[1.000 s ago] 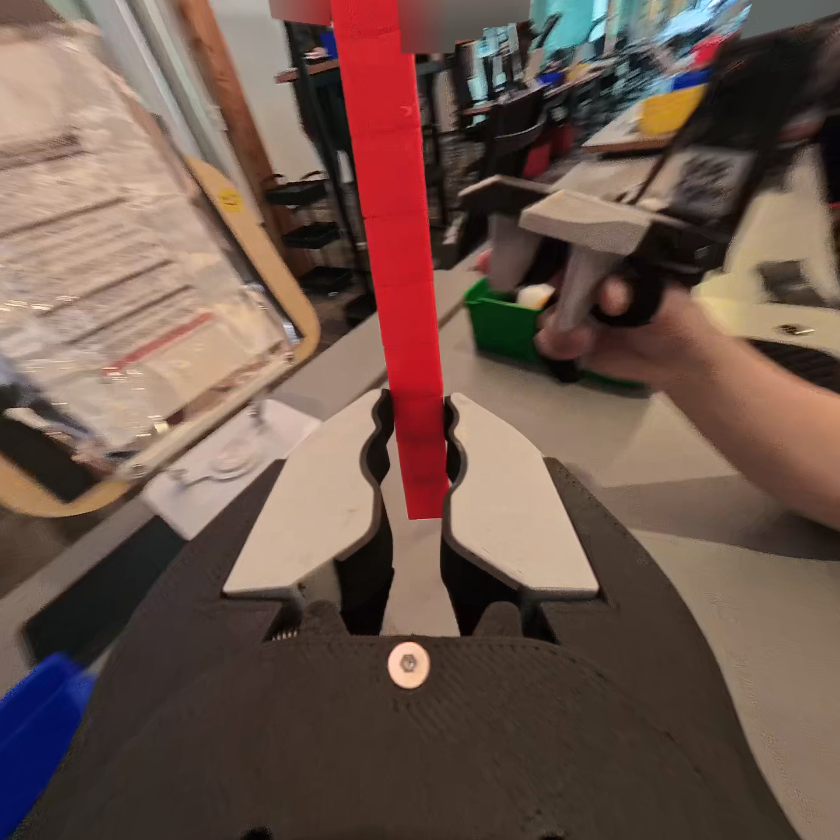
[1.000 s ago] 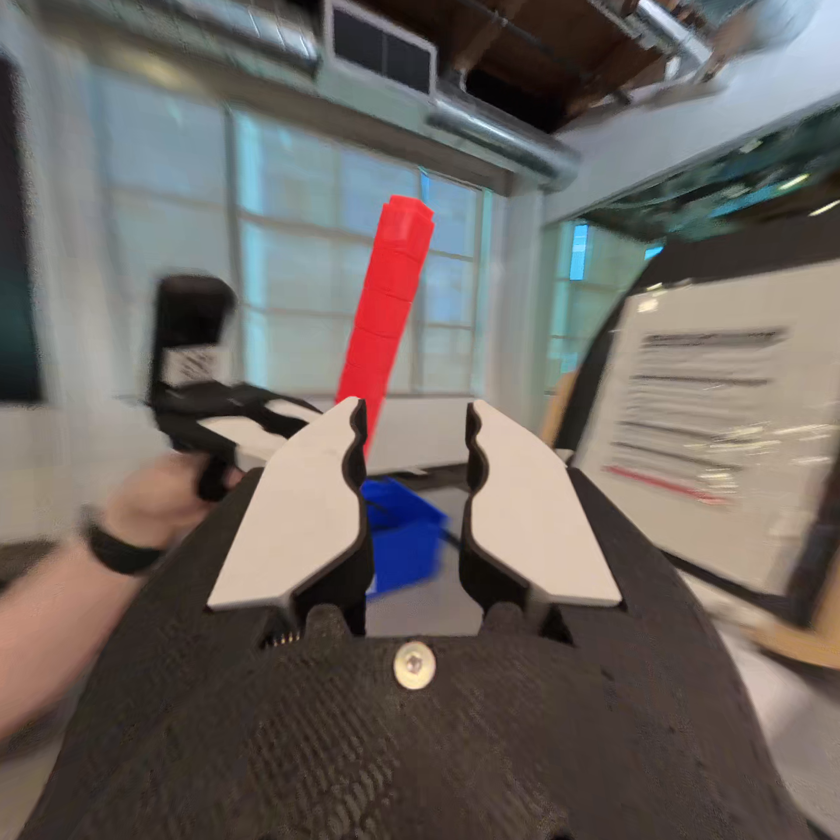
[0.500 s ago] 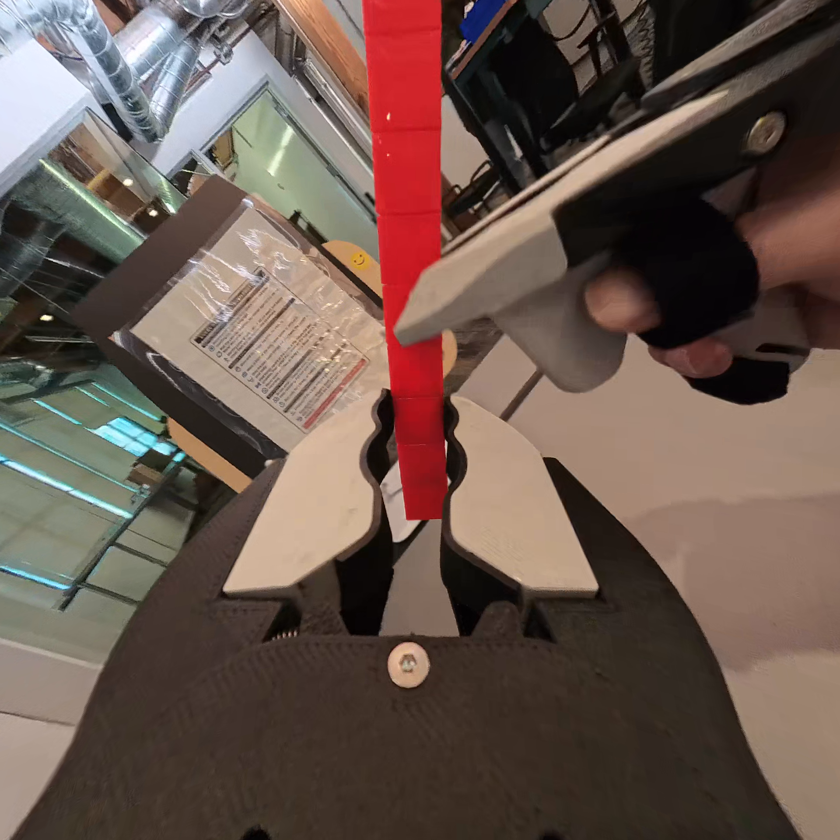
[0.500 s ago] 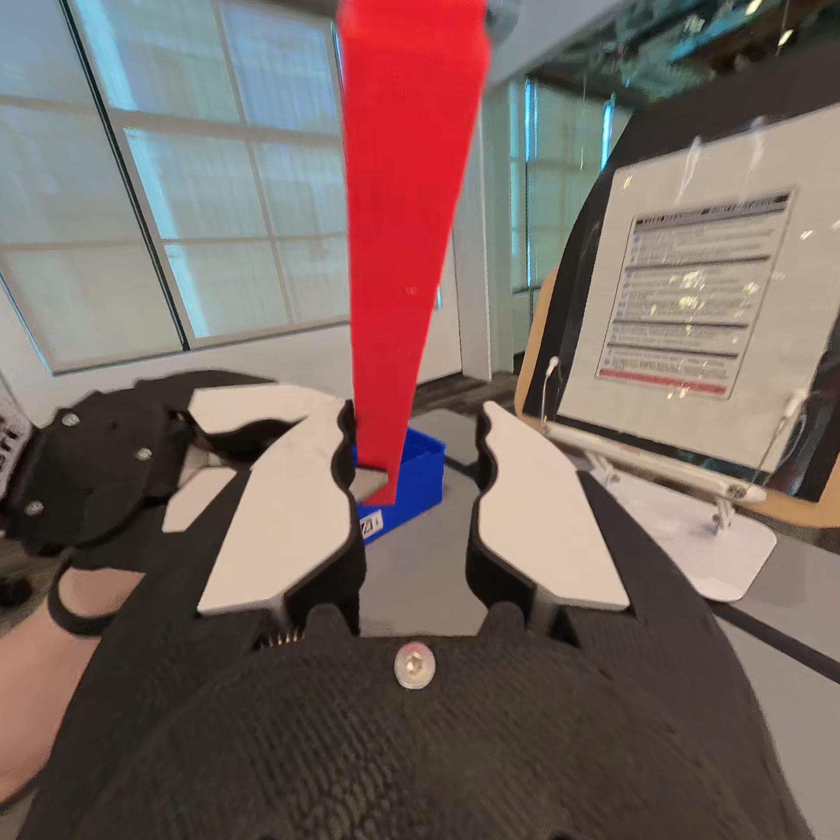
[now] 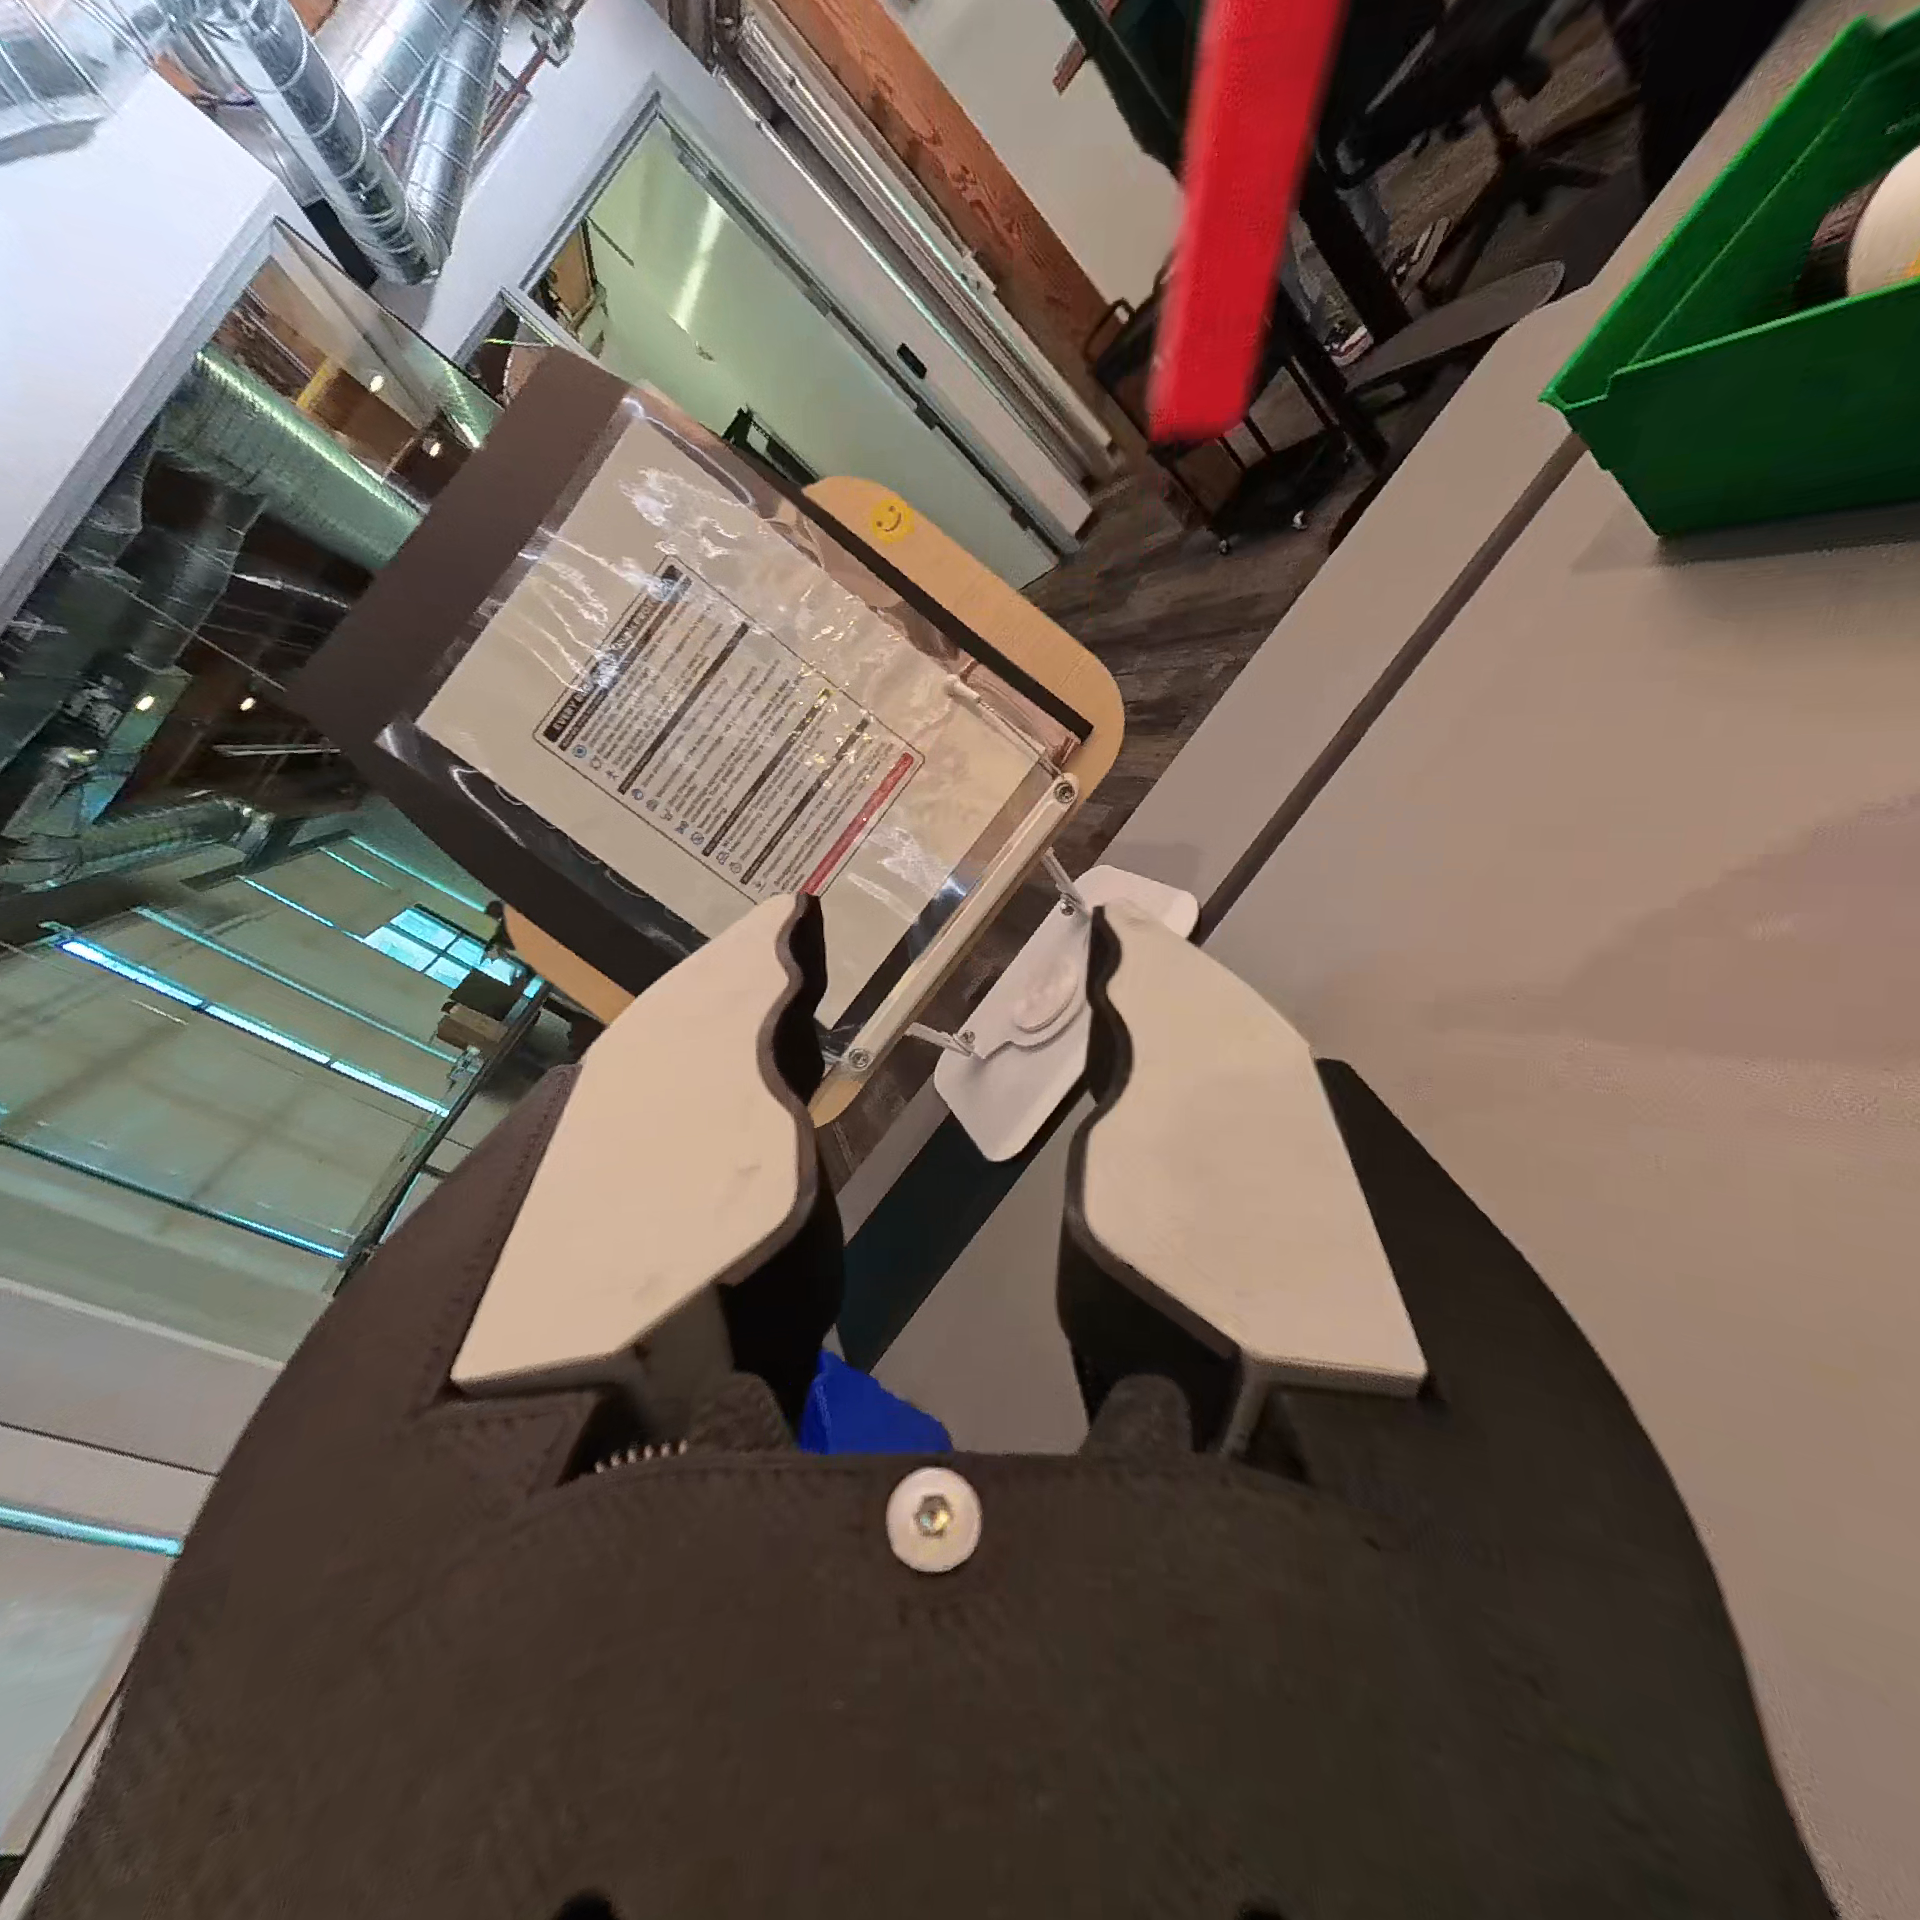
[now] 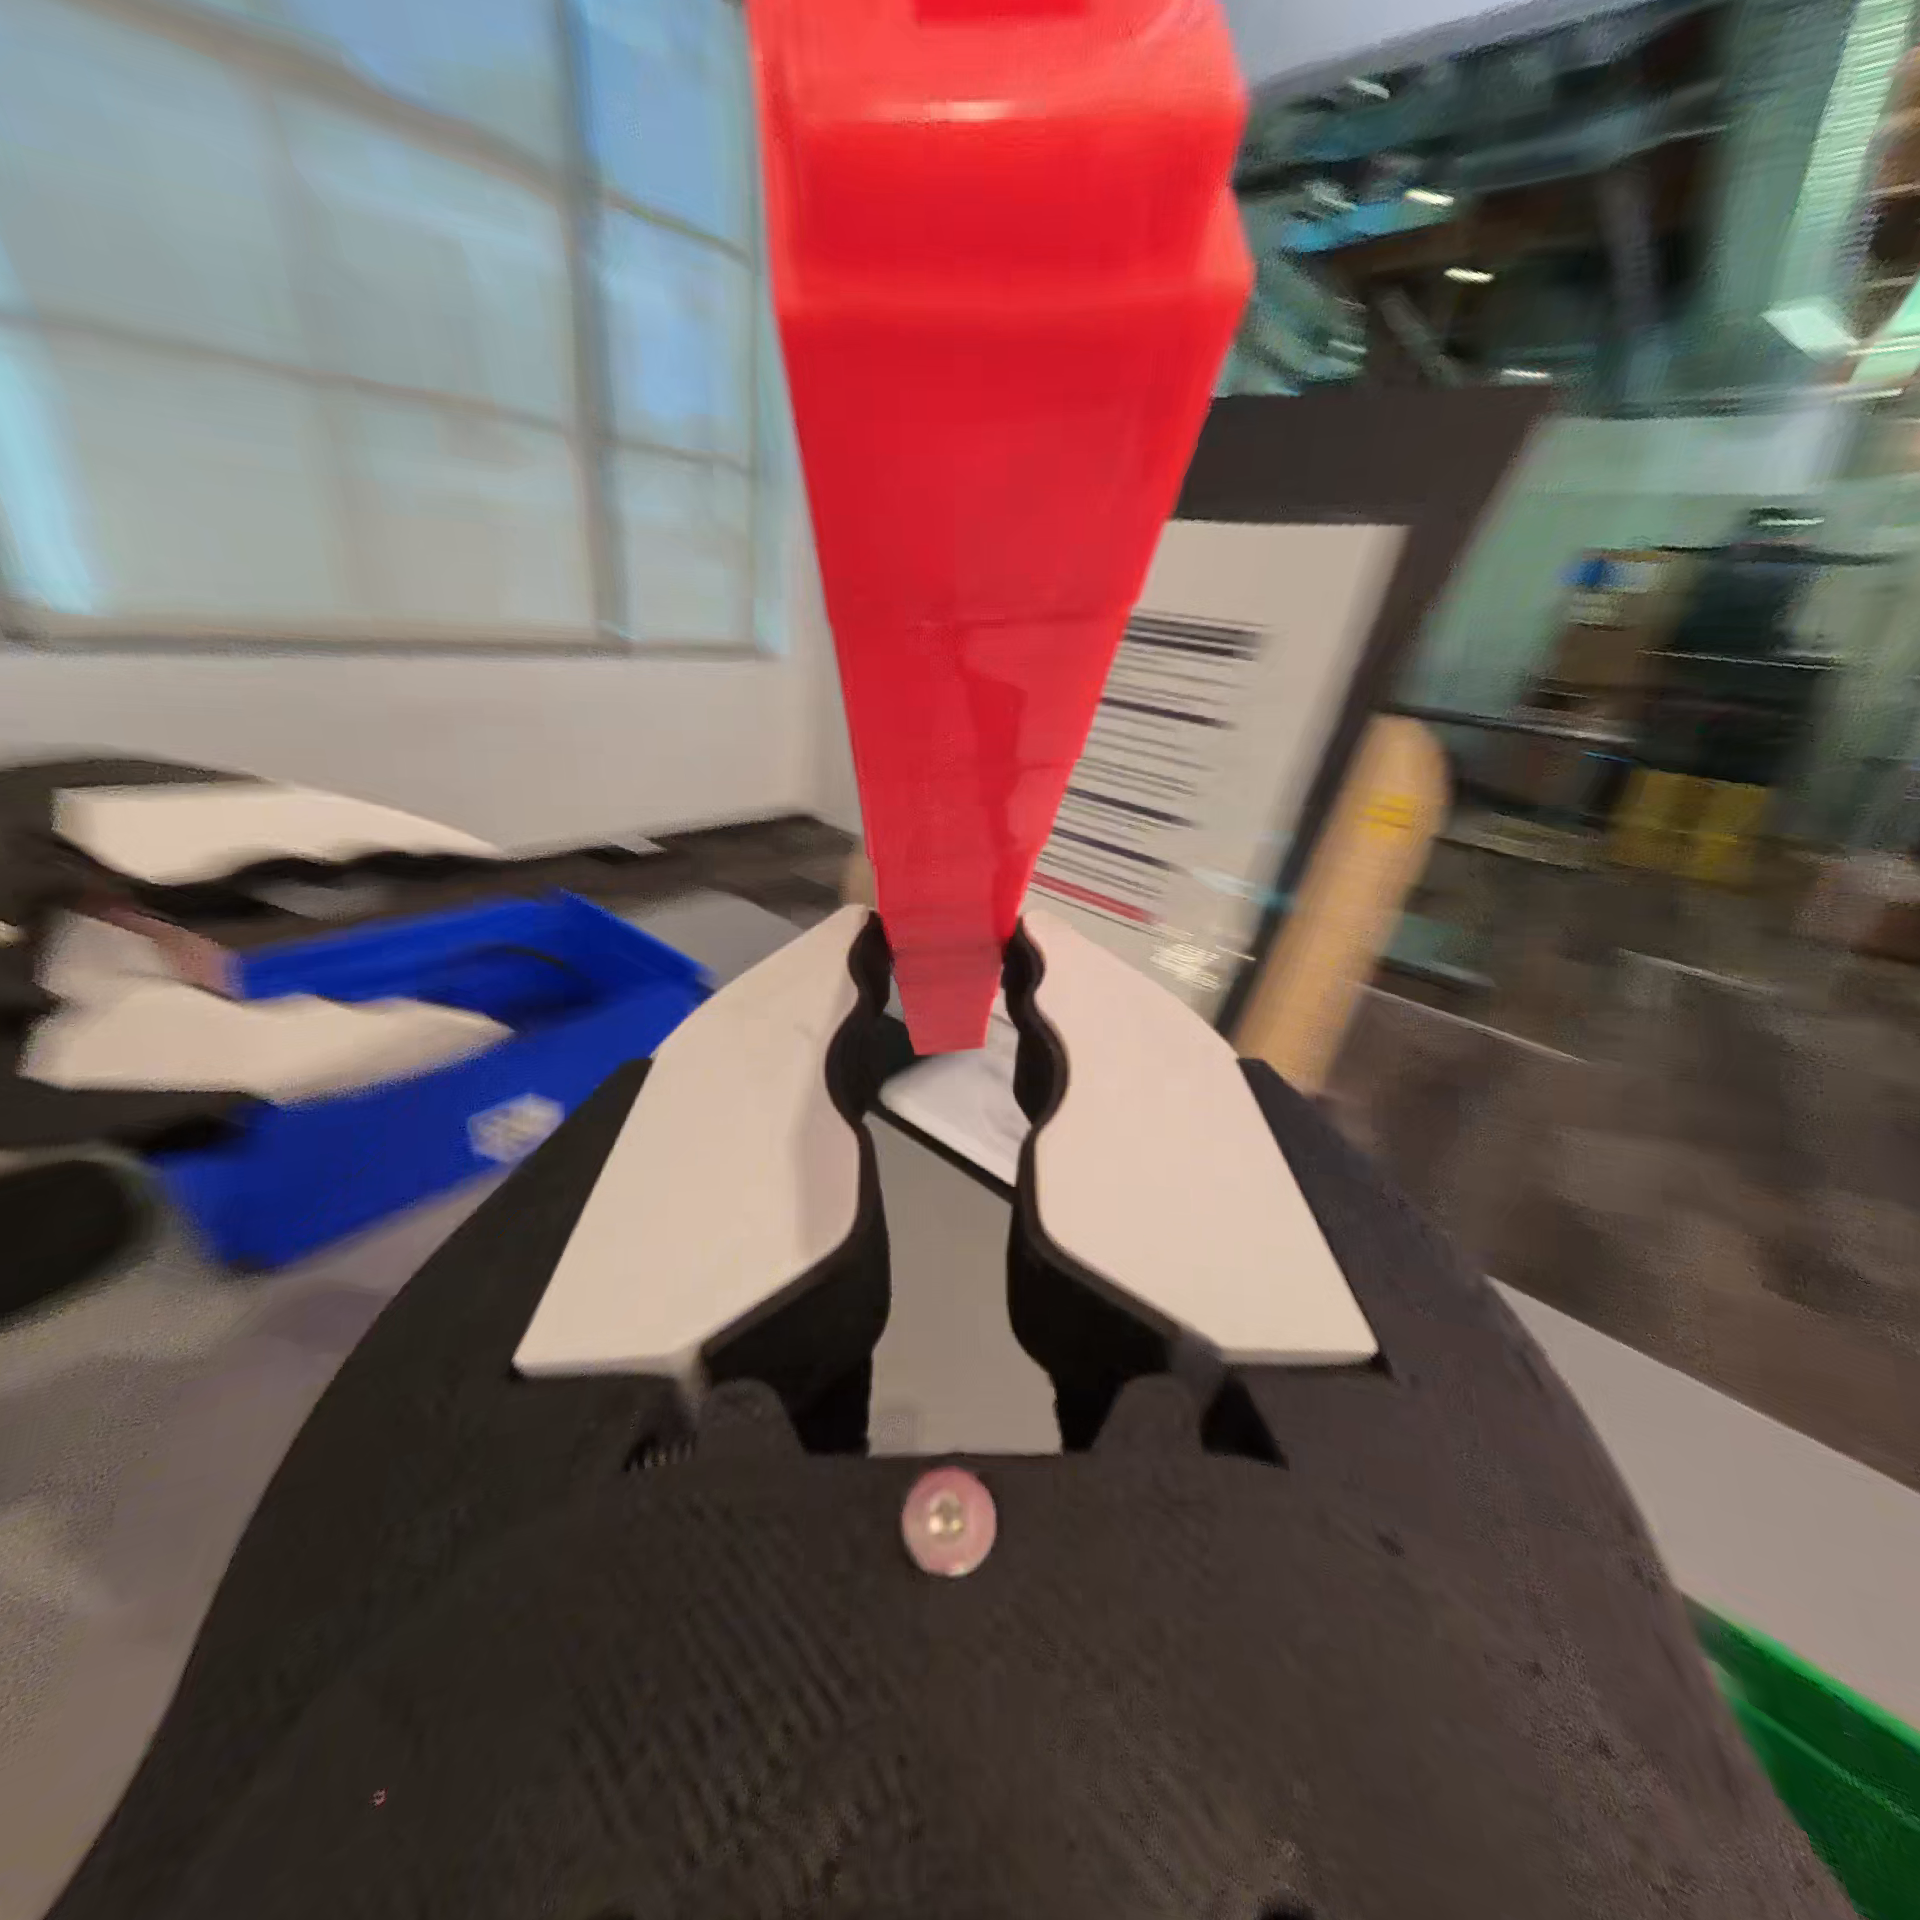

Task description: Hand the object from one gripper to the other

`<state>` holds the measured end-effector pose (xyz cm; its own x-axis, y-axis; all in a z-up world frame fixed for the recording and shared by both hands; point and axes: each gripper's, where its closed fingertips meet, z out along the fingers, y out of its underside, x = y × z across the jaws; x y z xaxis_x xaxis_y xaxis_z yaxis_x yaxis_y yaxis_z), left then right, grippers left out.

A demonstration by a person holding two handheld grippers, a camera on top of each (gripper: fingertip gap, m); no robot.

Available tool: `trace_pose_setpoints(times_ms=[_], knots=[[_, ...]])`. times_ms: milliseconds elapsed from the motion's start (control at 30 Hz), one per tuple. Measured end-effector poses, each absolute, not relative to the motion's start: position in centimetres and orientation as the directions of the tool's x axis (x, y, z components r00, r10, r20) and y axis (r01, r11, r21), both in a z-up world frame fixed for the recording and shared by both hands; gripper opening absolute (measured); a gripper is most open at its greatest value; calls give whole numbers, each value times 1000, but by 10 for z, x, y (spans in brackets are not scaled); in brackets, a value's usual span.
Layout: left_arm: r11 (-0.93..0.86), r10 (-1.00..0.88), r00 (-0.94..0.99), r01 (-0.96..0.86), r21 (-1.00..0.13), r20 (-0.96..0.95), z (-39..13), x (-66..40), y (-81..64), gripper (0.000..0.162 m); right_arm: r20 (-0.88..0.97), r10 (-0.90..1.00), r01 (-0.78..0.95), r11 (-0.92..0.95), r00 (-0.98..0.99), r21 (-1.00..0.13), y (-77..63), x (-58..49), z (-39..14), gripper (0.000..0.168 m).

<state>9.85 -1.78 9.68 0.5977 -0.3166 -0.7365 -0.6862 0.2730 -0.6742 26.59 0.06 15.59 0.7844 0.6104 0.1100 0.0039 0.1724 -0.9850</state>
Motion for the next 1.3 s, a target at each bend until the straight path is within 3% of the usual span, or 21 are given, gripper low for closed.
trace_pose_setpoints(times_ms=[67,133,300,400,500,733,833,1067,1300], knots=[[257,-322,594,-694,-672,-737,99,93,-20,46,195,402,173,92,895,-981,-5,335,151,22],[240,-350,585,-699,-674,-732,97,91,-23,45,204,231,222,-58,952,-973,-18,399,135,22],[243,-378,570,-700,-672,-730,96,93,-32,35,17,124,68,-422,992,-904,-42,479,64,22],[238,-416,567,-686,-687,-711,95,98,-40,37,-65,133,17,-540,989,-841,-44,486,34,22],[241,-441,553,-686,-687,-707,93,102,-46,38,-52,136,41,-602,989,-797,-42,490,18,22],[223,-460,534,-704,-675,-709,86,103,-45,38,41,23,47,-560,999,-827,-42,528,32,22],[215,-470,531,-705,-675,-705,84,102,-42,38,157,67,157,-720,985,-676,-25,557,14,22],[208,-474,508,-729,-652,-719,79,106,-44,38,98,156,168,-978,983,-127,4,605,-62,22],[187,-504,467,-762,-620,-727,63,113,-43,37,42,82,75,-986,996,148,-1,621,-120,22]])
